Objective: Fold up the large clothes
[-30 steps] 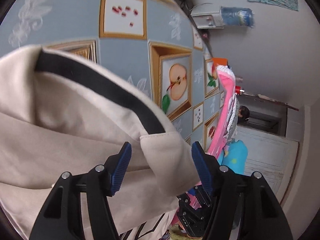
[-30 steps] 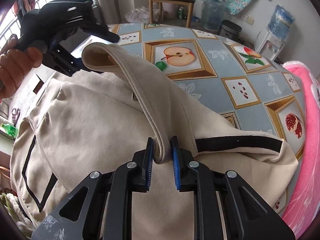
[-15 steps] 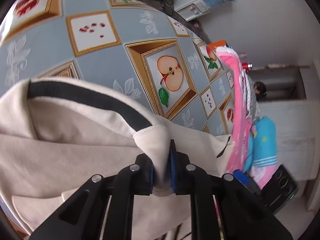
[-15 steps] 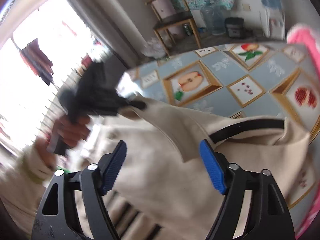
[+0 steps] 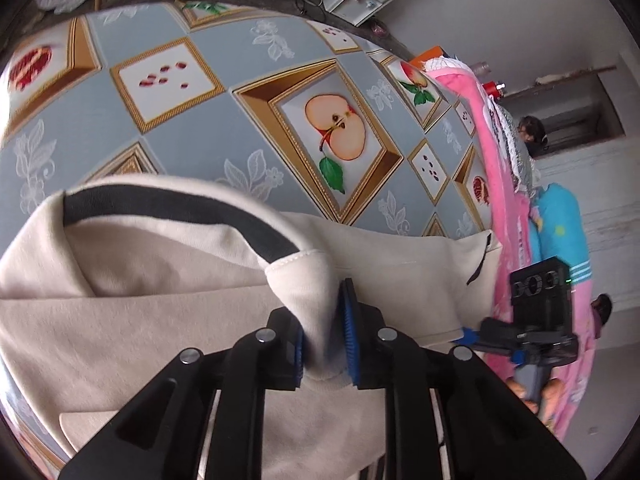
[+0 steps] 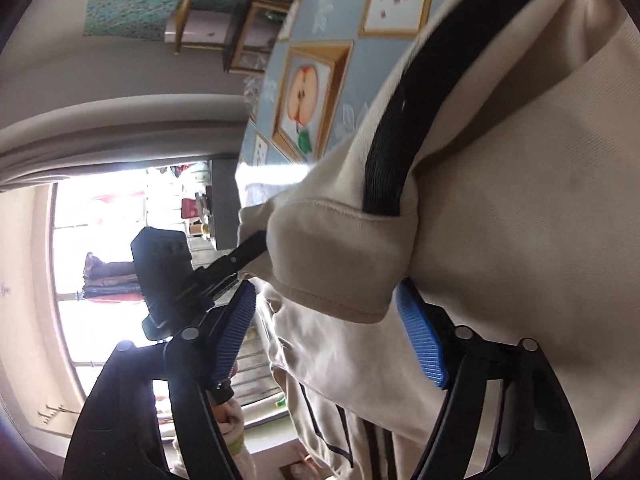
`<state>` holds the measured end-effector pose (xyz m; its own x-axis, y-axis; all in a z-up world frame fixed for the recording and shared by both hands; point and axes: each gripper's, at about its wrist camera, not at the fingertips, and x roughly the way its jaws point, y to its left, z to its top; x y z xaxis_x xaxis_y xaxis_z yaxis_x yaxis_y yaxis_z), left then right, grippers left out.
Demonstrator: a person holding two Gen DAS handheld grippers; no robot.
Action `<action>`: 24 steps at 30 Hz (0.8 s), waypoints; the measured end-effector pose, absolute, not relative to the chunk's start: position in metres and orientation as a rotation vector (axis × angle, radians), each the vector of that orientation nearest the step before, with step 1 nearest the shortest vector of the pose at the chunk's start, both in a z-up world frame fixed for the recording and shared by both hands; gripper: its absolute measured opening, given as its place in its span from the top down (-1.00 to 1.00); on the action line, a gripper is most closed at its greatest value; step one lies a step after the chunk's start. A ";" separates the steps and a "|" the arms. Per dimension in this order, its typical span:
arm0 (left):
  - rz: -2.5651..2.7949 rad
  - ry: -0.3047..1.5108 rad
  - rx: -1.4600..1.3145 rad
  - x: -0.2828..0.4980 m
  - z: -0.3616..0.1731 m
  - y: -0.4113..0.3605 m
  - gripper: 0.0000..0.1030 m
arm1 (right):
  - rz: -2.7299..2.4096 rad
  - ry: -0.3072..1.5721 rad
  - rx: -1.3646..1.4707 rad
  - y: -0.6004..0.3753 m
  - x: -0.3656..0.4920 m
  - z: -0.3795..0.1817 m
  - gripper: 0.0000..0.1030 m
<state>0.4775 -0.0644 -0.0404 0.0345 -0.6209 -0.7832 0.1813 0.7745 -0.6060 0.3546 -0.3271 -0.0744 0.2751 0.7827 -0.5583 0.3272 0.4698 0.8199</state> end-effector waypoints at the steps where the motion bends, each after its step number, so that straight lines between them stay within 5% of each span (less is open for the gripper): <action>1: -0.645 1.421 -0.407 0.478 -0.042 -0.063 0.67 | 0.405 1.320 1.109 -0.323 0.356 -0.078 -0.04; 4: -0.642 1.445 -0.447 0.477 -0.044 -0.056 0.62 | 0.392 1.313 1.121 -0.318 0.359 -0.081 0.30; 9: -0.669 1.464 -0.433 0.474 -0.042 -0.053 0.60 | 0.415 1.281 1.088 -0.321 0.364 -0.074 0.57; 15: -0.606 1.263 -0.139 0.466 -0.018 -0.076 0.83 | 0.360 1.252 0.609 -0.293 0.391 -0.038 0.65; 24: -0.524 1.141 0.138 0.474 -0.034 -0.110 0.85 | 0.294 1.239 0.113 -0.259 0.434 -0.037 0.66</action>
<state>0.4739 -0.1101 -0.0337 0.3112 -0.3263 -0.8926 0.4639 0.8718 -0.1570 0.4335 -0.2593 -0.0374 0.2941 0.2811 -0.9135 -0.1592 0.9568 0.2432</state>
